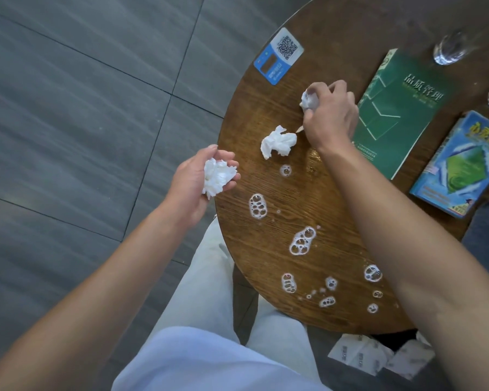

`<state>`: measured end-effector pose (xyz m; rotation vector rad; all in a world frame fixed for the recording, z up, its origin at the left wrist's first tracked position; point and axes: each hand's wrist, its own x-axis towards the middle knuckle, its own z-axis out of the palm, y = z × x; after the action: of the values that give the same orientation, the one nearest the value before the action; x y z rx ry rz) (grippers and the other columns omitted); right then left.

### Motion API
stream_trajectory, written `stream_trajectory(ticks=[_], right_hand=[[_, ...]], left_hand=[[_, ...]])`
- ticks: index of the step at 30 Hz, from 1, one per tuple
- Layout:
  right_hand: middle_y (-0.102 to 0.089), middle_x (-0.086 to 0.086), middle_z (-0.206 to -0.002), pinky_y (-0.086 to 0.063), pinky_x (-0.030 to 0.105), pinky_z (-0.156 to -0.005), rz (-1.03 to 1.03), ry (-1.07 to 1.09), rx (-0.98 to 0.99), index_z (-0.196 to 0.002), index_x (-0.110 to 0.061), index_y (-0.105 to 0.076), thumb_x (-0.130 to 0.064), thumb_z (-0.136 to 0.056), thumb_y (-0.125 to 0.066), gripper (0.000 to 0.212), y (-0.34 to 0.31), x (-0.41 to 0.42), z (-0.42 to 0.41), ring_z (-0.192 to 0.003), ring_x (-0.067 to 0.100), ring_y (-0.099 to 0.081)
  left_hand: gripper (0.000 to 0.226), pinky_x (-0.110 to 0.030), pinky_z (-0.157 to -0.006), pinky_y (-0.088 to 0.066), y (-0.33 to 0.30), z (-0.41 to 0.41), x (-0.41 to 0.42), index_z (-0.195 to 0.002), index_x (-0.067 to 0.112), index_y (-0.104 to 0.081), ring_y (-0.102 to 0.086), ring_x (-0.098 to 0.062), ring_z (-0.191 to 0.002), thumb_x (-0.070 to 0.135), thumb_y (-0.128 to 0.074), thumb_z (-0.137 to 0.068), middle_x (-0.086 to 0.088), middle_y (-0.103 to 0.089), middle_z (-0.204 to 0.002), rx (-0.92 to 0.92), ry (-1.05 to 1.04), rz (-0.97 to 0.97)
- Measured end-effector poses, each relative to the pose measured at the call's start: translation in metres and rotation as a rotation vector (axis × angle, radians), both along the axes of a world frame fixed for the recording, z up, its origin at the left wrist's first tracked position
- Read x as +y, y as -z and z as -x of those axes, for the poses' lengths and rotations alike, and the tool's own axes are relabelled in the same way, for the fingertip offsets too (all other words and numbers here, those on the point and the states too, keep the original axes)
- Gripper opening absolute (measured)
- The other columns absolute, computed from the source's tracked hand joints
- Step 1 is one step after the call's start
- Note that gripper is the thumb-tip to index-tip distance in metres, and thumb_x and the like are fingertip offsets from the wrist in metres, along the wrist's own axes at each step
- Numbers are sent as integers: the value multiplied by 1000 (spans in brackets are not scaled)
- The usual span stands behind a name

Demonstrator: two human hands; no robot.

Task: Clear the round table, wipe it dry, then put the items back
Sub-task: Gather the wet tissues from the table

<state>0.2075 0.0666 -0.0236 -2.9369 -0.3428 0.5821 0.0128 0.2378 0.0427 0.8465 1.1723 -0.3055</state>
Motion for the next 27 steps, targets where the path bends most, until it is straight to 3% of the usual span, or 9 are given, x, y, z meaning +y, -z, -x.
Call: stream_trajectory(ticks=[2, 5, 8, 12, 17, 20, 23, 27], right_hand=[[-59, 6, -123, -47, 40, -86, -11, -2, 2, -124, -26, -63, -20, -97, -57, 28, 0, -2, 0, -108, 30, -59], [-66, 2, -115, -48, 37, -82, -60, 50, 60, -114, -25, -67, -21, -95, -58, 22, -8, -3, -8, -104, 27, -64], [-67, -8, -94, -54, 33, -75, -330, 156, 63, -102, -24, -67, -24, -86, -65, 16, -29, -4, -6, -87, 14, -64], [-60, -13, -78, -48, 27, -64, -693, 278, 151, -89, -19, -61, -18, -80, -73, 15, -71, -1, 18, -68, 4, -52], [-73, -1, -88, -59, 37, -71, -875, 395, 234, -96, -13, -72, -18, -87, -78, 12, -110, 1, 61, -75, 13, -66], [-77, -5, -90, -62, 37, -74, -908, 373, 263, -100, -15, -77, -17, -93, -75, 8, -120, 3, 95, -81, 13, -74], [-76, -12, -90, -58, 29, -77, -890, 337, 239, -100, -20, -79, -17, -91, -77, 10, -119, 9, 128, -81, 4, -70], [-67, -13, -92, -49, 26, -85, -814, 222, 151, -94, -24, -81, -23, -85, -81, 9, -110, 17, 155, -98, 10, -58]], left_hand=[[32, -36, -77, -60, 0, -2, 0, -93, 7, -75, -72, -25, -79, 31, -56, -103, -13, -74, -94, -3, 12, -5], [30, -37, -80, -59, -3, -10, 2, -96, 6, -75, -72, -25, -78, 29, -57, -102, -13, -74, -92, -17, 34, -28], [25, -38, -81, -58, -6, -15, 3, -98, 7, -76, -72, -26, -78, 26, -61, -99, -12, -75, -92, -15, 36, -43], [23, -35, -78, -61, -11, -17, -3, -102, 7, -77, -72, -27, -80, 25, -63, -98, -13, -75, -95, -43, 66, -22], [27, -30, -67, -59, -19, -19, -11, -105, 8, -76, -71, -25, -78, 30, -61, -100, -12, -76, -94, -45, 64, -1], [39, -30, -64, -57, -24, -21, -21, -106, 12, -75, -71, -21, -77, 43, -50, -105, -7, -77, -91, -63, 71, 5], [41, -33, -76, -60, -27, -21, -29, -102, 16, -74, -74, -19, -84, 49, -49, -105, -4, -78, -91, -69, 10, 47], [45, -39, -90, -59, -30, -18, -34, -108, 11, -73, -73, -26, -98, 48, -47, -106, -11, -76, -100, -102, -30, 137]])
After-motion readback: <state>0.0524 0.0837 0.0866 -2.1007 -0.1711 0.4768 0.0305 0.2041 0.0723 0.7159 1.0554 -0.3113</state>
